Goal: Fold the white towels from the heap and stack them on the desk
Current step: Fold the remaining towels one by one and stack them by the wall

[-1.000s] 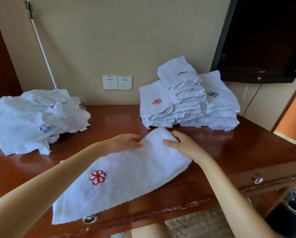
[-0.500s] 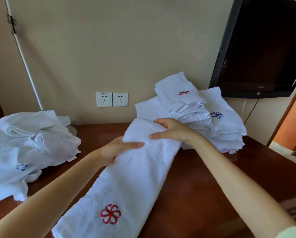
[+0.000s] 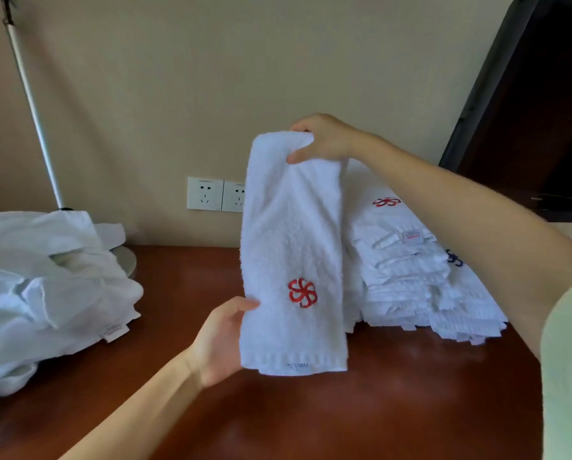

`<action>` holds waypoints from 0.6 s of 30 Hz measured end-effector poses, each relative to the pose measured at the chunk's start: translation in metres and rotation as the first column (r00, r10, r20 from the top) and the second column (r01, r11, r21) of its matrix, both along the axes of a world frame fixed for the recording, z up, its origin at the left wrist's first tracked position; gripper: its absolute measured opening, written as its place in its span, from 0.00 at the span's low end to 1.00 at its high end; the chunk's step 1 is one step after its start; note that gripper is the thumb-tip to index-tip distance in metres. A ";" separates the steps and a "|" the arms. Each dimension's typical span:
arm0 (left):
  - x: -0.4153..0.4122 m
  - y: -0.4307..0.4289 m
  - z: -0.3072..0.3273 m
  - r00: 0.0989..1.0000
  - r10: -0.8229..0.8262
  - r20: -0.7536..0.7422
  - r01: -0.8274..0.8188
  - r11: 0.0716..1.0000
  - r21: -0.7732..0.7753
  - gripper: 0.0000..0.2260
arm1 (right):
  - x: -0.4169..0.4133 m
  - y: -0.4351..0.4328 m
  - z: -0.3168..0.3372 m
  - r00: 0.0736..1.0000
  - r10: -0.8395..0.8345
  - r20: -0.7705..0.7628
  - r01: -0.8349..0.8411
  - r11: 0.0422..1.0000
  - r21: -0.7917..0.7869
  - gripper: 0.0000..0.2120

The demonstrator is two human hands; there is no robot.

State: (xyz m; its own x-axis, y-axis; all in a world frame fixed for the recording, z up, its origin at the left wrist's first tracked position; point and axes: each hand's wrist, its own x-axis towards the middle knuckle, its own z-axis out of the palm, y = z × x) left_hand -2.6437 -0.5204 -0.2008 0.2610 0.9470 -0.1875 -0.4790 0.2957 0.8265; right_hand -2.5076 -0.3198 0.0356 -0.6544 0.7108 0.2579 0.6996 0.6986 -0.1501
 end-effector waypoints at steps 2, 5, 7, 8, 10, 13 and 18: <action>0.004 0.018 0.004 0.978 -0.035 0.204 0.037 0.999 -0.002 0.13 | -0.009 0.021 0.013 0.997 -0.011 0.072 0.008 0.999 0.037 0.10; 0.018 0.045 0.015 0.985 0.040 0.170 -0.037 0.999 -0.026 0.12 | -0.023 0.049 0.024 0.979 -0.067 0.190 0.046 0.993 0.110 0.16; 0.032 0.064 0.011 0.993 0.102 0.064 -0.100 0.994 -0.036 0.16 | -0.030 0.070 0.018 0.956 -0.125 0.264 0.084 0.983 0.160 0.21; 0.037 0.073 0.008 0.988 0.152 -0.002 -0.152 0.988 -0.038 0.16 | -0.033 0.080 0.010 0.942 -0.143 0.304 0.089 0.979 0.183 0.22; 0.048 0.087 -0.005 0.938 0.292 -0.188 -0.292 0.956 0.029 0.08 | -0.035 0.099 -0.014 0.914 -0.140 0.381 0.073 0.980 0.185 0.21; 0.057 0.095 -0.009 0.850 0.451 -0.271 -0.397 0.888 0.231 0.16 | -0.035 0.127 -0.059 0.867 -0.145 0.476 0.051 0.978 0.204 0.18; 0.061 0.111 -0.012 0.803 0.443 -0.400 -0.280 0.871 0.403 0.26 | -0.037 0.159 -0.108 0.809 -0.269 0.522 0.091 0.935 0.342 0.13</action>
State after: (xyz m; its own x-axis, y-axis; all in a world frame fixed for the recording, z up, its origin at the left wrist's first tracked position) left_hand -2.5831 -0.4095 -0.2133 -0.1547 0.9803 0.1228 -0.0320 -0.1292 0.9911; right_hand -2.5444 -0.1611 -0.0719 -0.6149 0.7819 0.1027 0.7164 0.4994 0.4872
